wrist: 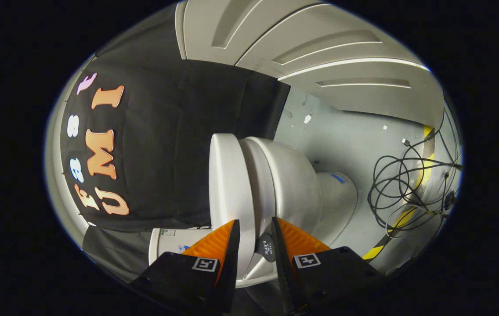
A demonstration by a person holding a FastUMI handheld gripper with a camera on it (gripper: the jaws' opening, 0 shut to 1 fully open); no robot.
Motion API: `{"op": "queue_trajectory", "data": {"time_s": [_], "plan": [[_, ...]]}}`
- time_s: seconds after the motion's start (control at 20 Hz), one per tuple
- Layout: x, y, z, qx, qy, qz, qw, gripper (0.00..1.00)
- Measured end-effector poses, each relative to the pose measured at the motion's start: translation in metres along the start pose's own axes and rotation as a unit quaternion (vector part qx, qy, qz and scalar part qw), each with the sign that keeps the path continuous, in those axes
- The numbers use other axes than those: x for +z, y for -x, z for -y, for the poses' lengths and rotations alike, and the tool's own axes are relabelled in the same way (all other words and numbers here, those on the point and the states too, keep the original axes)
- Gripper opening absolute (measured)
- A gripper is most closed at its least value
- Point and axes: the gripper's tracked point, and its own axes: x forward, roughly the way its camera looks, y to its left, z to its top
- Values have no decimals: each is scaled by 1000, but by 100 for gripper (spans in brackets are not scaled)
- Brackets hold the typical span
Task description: Open the toilet lid.
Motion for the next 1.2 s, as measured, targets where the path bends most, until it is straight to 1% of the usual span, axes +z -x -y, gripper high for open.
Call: {"op": "queue_trajectory", "data": {"time_s": [0.1,0.2,0.3,0.35,0.4,0.5,0.55,0.6,0.65,0.7,0.8,0.85,1.05,1.15,1.2], "plan": [[-6,2,-1,-2,14,-4,1000,49],[-7,2,2,-15,30,-6,999,49],[-10,2,8,-29,26,-18,999,49],[-18,0,14,-43,25,-38,998,49],[-24,0,17,-52,28,-45,997,49],[-27,-8,12,-43,45,-52,997,49],[-33,-11,18,-58,58,-61,995,49],[-34,-5,23,-65,60,-72,993,36],[-31,-13,21,-60,54,-68,994,23],[-30,-13,19,-56,43,-71,995,24],[-31,-14,16,-44,19,-77,996,23],[-32,-15,17,-41,16,-79,996,23],[-36,-16,17,-33,10,-93,995,25],[-36,-18,17,-29,-7,-95,995,23],[-28,-17,13,-17,-20,-88,996,20]]}}
